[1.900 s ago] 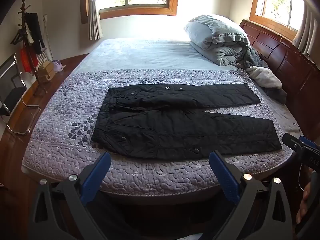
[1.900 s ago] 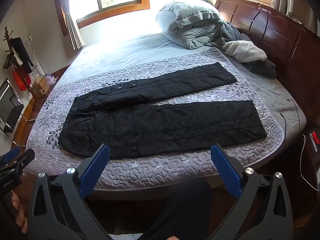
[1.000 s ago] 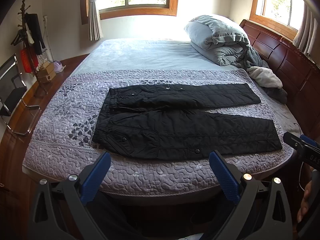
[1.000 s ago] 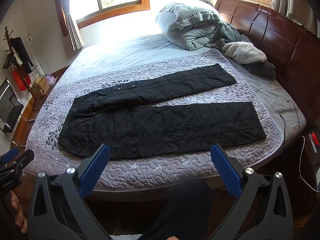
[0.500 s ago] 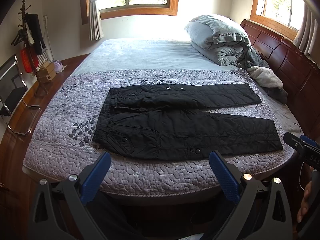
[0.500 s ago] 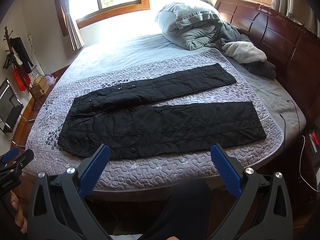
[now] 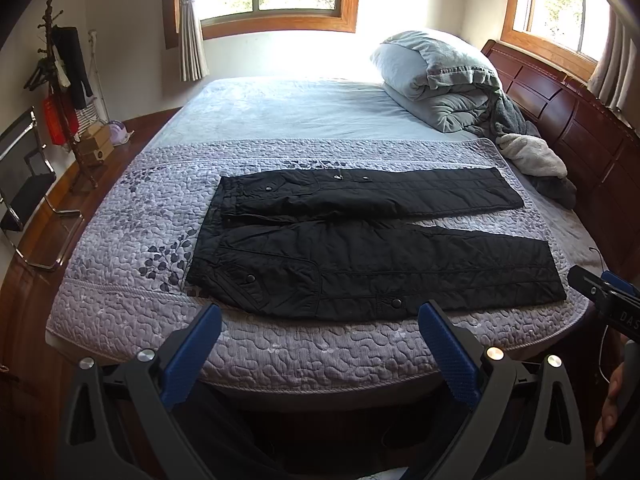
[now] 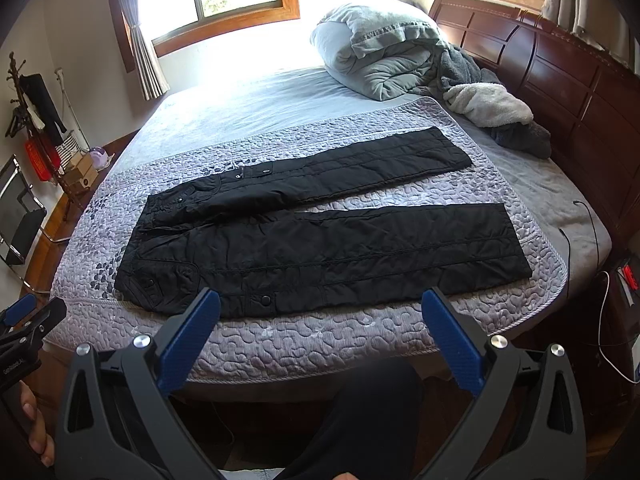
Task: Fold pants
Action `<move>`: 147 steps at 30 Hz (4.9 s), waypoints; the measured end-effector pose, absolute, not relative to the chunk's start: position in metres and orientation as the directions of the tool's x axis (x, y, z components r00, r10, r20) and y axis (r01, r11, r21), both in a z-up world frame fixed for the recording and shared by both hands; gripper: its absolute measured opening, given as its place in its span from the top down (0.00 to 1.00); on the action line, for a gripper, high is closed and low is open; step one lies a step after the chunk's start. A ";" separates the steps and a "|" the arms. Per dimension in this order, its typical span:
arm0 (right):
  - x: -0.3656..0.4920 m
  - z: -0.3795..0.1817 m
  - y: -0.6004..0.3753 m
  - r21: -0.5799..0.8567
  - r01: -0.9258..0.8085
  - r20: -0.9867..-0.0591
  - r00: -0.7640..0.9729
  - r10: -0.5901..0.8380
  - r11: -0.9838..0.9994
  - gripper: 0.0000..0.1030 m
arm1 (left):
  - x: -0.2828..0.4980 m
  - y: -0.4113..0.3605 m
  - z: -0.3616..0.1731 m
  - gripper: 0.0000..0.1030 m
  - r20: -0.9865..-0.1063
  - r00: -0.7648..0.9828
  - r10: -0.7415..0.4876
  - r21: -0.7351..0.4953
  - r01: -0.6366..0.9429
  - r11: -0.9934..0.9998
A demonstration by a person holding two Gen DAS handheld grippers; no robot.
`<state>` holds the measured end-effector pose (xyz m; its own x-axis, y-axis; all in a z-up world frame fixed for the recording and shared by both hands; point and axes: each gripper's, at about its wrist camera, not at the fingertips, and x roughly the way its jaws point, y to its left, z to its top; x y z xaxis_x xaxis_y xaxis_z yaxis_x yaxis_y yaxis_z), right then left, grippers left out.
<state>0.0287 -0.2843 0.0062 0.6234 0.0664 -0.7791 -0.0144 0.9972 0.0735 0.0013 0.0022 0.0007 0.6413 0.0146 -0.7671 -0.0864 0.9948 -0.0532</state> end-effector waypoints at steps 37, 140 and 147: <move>0.032 0.003 -0.283 0.076 -0.022 -0.786 0.614 0.073 0.997 0.02 | 0.000 0.003 0.000 0.04 -0.770 0.638 0.025 -0.051 -0.100 0.994; 0.298 -0.178 -0.545 0.512 0.240 -0.828 0.395 0.399 0.825 0.12 | 0.296 0.426 -0.197 0.04 -0.863 0.485 -0.140 -0.383 -0.446 0.809; 0.400 -0.186 -0.490 0.522 0.160 -0.823 0.350 0.447 0.838 0.12 | 0.373 0.441 -0.264 0.04 -0.888 0.378 -0.260 -0.422 -0.447 0.789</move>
